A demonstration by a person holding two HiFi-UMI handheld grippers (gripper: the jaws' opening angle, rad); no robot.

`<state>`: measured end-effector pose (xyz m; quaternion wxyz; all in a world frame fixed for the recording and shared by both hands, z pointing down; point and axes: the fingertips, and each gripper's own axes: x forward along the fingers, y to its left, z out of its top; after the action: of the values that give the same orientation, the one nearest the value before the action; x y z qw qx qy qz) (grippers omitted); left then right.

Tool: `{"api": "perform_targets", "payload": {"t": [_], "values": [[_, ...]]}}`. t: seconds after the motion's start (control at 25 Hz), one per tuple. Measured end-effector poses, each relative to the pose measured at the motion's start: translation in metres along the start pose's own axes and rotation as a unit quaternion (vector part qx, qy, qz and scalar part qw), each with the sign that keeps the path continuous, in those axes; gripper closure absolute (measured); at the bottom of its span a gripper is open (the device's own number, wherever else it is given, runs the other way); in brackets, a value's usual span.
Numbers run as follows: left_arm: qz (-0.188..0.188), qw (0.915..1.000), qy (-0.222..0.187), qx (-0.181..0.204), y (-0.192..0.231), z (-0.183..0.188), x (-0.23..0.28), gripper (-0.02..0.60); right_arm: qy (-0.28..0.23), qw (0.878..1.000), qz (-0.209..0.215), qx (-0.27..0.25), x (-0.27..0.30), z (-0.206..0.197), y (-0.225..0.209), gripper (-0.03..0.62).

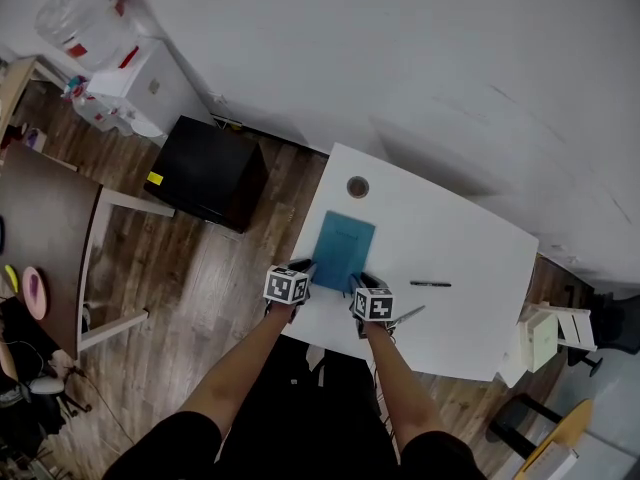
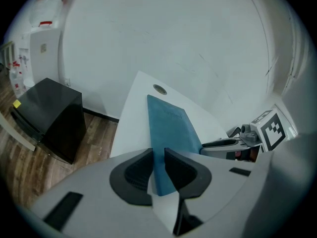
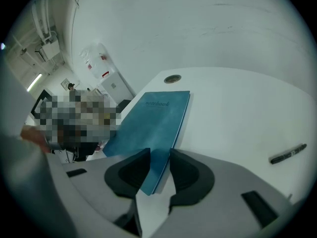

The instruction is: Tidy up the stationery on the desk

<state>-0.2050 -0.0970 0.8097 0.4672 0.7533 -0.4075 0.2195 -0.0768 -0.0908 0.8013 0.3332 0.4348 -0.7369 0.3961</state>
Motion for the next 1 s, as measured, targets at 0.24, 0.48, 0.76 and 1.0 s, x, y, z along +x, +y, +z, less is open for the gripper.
{"api": "perform_targets", "payload": {"t": [0.24,0.48,0.76,1.0], "values": [[0.0,0.9991,-0.024,-0.033,0.005,0.003,-0.008,0.502,-0.002,0.999,-0.03,-0.025,-0.008,0.003,0.003,0.462],[0.008,0.999,-0.043,-0.001,-0.018,0.002,-0.023,0.511,-0.046,0.998,-0.049,-0.014,-0.064,0.007,-0.024,0.462],[-0.008,0.9989,-0.035,0.031,-0.067,-0.033,-0.015,0.568,-0.055,0.994,-0.096,0.016,-0.121,-0.031,-0.109,0.467],[-0.029,0.9985,-0.015,0.043,-0.142,-0.041,0.016,0.569,-0.046,0.995,-0.089,0.002,-0.142,-0.048,-0.176,0.467]]}}
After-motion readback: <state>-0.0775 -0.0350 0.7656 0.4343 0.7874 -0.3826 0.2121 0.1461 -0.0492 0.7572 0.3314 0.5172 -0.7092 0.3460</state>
